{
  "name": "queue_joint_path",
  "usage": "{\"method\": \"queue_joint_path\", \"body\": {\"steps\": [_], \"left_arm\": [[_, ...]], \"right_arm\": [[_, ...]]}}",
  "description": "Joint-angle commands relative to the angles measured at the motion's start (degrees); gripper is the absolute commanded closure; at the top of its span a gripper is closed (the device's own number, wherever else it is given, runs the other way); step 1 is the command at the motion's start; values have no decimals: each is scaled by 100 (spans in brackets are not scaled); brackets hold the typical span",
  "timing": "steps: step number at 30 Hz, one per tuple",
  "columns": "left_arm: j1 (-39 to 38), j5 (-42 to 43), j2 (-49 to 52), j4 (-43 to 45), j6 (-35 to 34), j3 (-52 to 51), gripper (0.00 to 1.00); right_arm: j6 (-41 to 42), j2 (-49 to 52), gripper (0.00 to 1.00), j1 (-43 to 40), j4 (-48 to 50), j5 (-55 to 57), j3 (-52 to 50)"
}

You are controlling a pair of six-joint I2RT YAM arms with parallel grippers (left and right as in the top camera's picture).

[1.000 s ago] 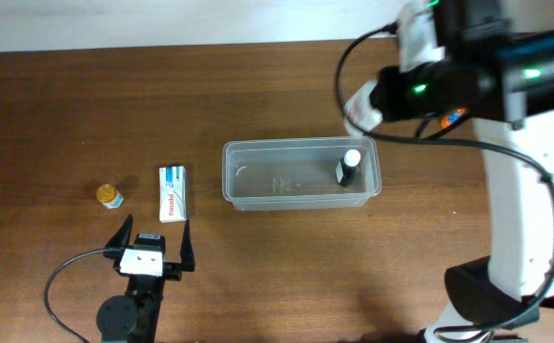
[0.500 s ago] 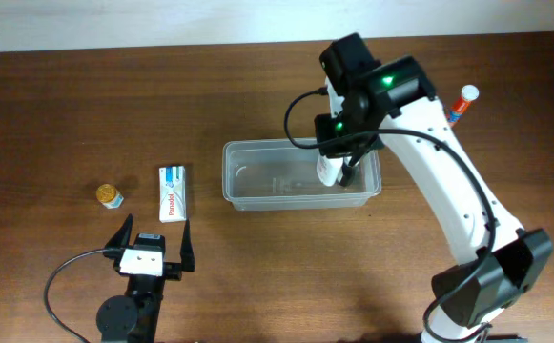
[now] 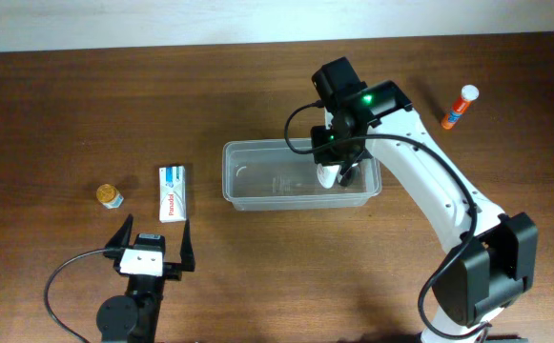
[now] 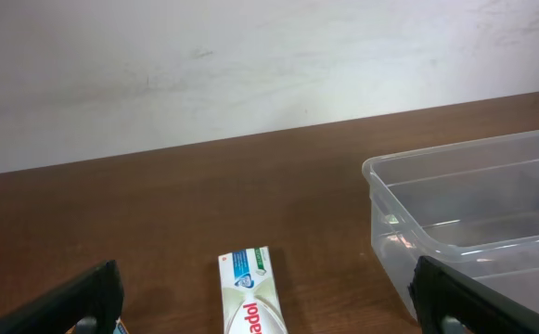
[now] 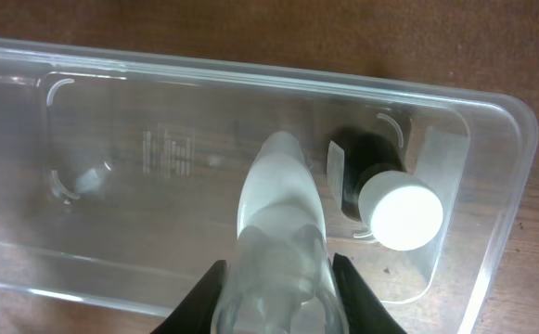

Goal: Pack container
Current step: 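Carry the spray bottle into the container and release it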

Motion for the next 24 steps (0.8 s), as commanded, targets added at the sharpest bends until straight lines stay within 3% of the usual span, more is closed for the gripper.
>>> {"method": "queue_joint_path", "body": {"steps": [1, 20, 24], "left_arm": [[28, 63, -28, -4, 50, -31, 1], [28, 63, -28, -7, 50, -31, 1], [28, 63, -28, -7, 50, -31, 1]], "right_arm": [[205, -24, 75, 42, 129, 151, -48], [501, -24, 74, 39, 872, 321, -723], [501, -24, 69, 39, 885, 413, -723]]}}
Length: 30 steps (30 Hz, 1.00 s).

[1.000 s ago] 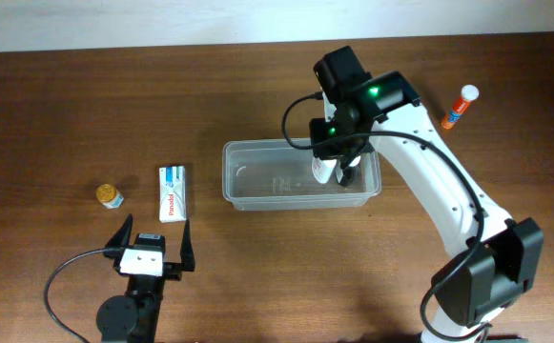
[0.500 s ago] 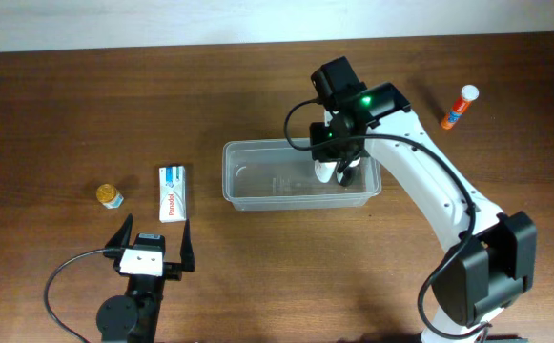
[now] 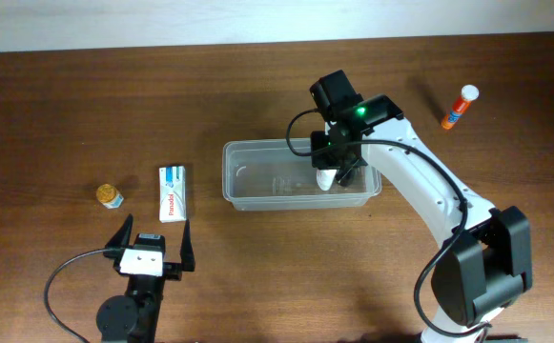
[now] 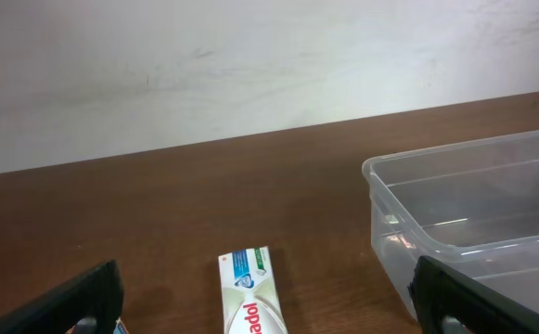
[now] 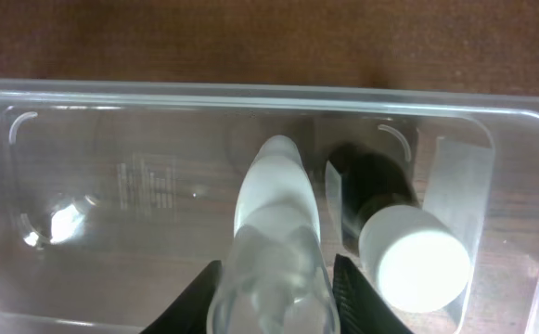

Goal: Pack container
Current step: 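Carry the spray bottle into the container and release it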

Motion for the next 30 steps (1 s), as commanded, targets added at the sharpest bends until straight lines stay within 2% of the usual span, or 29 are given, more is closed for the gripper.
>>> {"method": "queue_joint_path", "body": {"steps": [1, 5, 18, 22, 30], "left_arm": [[28, 63, -28, -7, 52, -31, 1], [28, 63, -28, -7, 50, -31, 1], [28, 63, -28, -7, 52, -31, 0], [28, 63, -28, -7, 50, -31, 1], [28, 63, -28, -7, 52, -31, 1]], "right_arm": [[74, -33, 68, 39, 37, 205, 11], [74, -33, 64, 39, 125, 208, 11], [17, -35, 63, -382, 208, 221, 31], [-280, -35, 59, -448, 160, 170, 188], [-299, -35, 55, -444, -125, 149, 739]]}}
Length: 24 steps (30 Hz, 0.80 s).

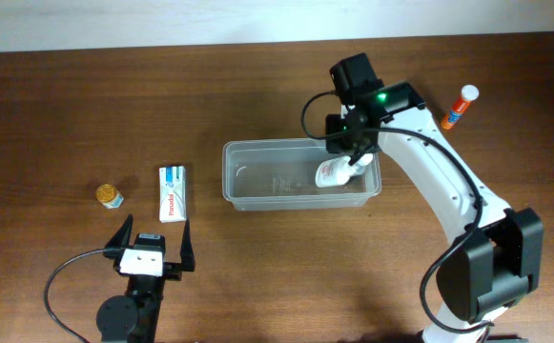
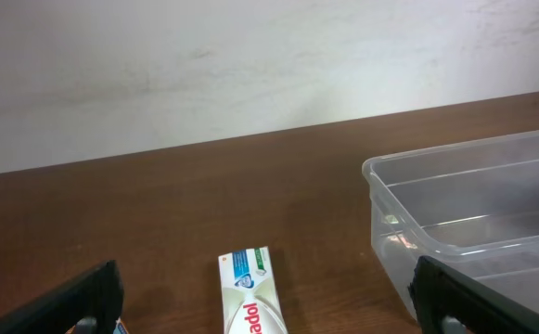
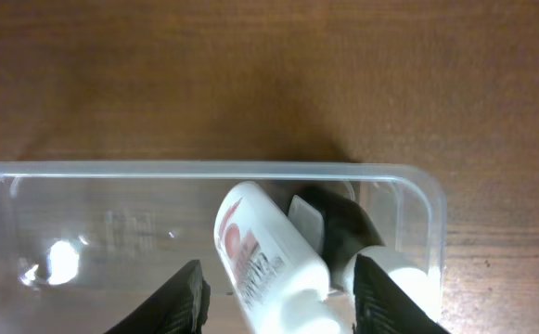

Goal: Pack container
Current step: 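Carry the spray bottle into the container and release it, then move the right gripper to the orange tube and grasp it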

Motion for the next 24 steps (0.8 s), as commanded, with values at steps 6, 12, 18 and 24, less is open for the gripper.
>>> {"method": "queue_joint_path", "body": {"steps": [6, 12, 18, 24], "left_arm": [[28, 61, -28, -7, 50, -31, 1], [28, 61, -28, -7, 52, -31, 1], [28, 61, -28, -4, 50, -31, 1], [28, 61, -28, -4, 50, -31, 1]], "right_arm": [[-61, -42, 55, 0, -120, -39, 289], [-85, -122, 55, 0, -450, -35, 754], [-103, -122, 51, -4, -920, -13, 1427], [-103, -120, 47, -4, -1099, -9, 1349]]}}
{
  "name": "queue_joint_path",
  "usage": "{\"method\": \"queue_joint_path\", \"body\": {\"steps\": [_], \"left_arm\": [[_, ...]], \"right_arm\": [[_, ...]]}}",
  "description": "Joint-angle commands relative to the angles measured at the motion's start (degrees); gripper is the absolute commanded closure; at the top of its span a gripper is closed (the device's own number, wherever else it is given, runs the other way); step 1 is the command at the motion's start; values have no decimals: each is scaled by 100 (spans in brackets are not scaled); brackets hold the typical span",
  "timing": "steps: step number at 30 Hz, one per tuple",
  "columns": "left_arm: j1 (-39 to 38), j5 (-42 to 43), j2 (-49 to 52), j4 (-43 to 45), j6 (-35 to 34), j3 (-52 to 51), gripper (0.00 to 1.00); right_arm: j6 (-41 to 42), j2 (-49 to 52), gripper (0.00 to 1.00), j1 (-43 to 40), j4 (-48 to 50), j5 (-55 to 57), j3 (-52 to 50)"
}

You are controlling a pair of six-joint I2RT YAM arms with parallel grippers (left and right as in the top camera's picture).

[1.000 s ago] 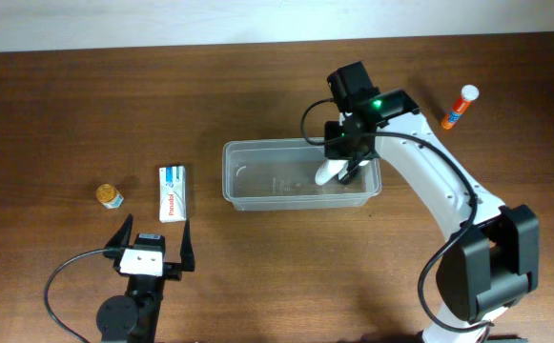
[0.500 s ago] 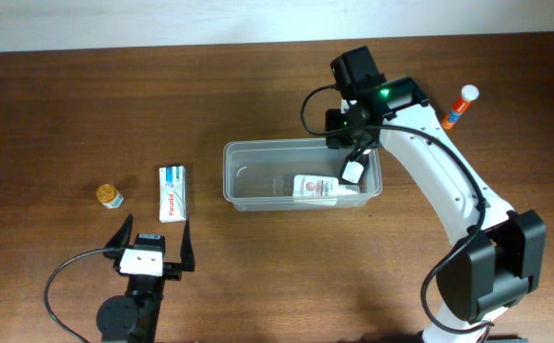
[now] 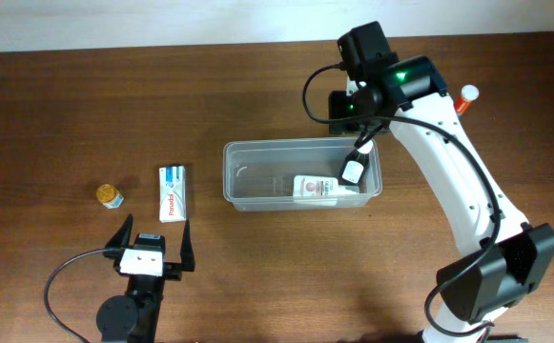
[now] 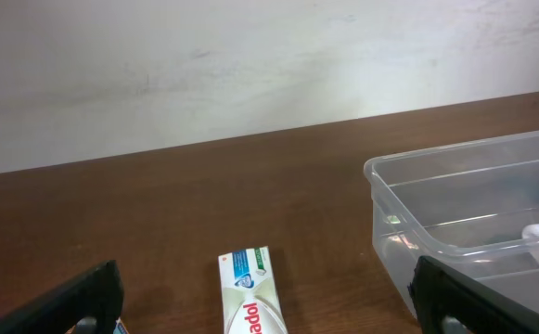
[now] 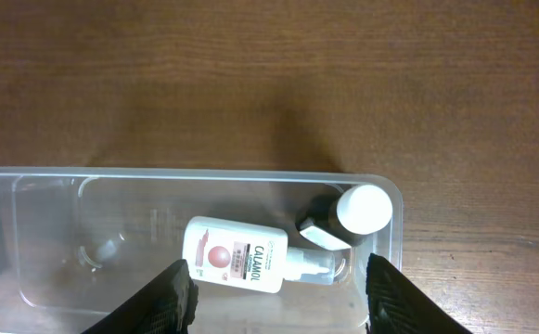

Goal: Pack container
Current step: 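Move the right gripper to the orange tube and grasp it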

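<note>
The clear plastic container sits mid-table. Inside it a white Calamol lotion bottle lies flat on its side. Beside its nozzle, a dark bottle with a white cap fills the right end. My right gripper hangs open and empty, high above the container. A toothpaste box lies left of the container, and a small orange jar further left. My left gripper rests open near the front edge, just behind the toothpaste box.
An orange tube with a white cap lies at the far right, partly behind my right arm. The container's near corner shows in the left wrist view.
My right gripper has risen well above the container. The lotion bottle, which leaned tilted between the open fingers, now lies flat on the container's floor.
My right gripper was shut on the lotion bottle, held nose-down inside the container beside the dark bottle. It stayed so at the following moment. Then the fingers stood open with the bottle tilting over. Now the bottle lies flat and the gripper is high. The left arm never moved.
</note>
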Motion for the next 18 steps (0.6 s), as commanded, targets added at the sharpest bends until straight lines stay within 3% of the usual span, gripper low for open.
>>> {"method": "queue_joint_path", "body": {"steps": [1, 5, 8, 12, 16, 18], "left_arm": [[28, 61, -28, -7, 50, -31, 1], [28, 61, -28, -7, 50, -31, 1], [28, 61, -28, -7, 52, -31, 1], [28, 61, -28, -7, 52, -31, 1], [28, 61, -28, -7, 50, -31, 1], [28, 61, -28, -7, 50, -31, 1]], "right_arm": [[-9, -114, 47, -7, -92, 13, 0], [-7, -114, 40, -50, -105, 481, 4], [-7, -114, 24, -501, -87, 911, 13], [-61, -114, 17, -1698, -17, 271, 13], [-741, -114, 14, -3080, 374, -1344, 13], [-741, -107, 10, -3364, 597, -1355, 7]]}}
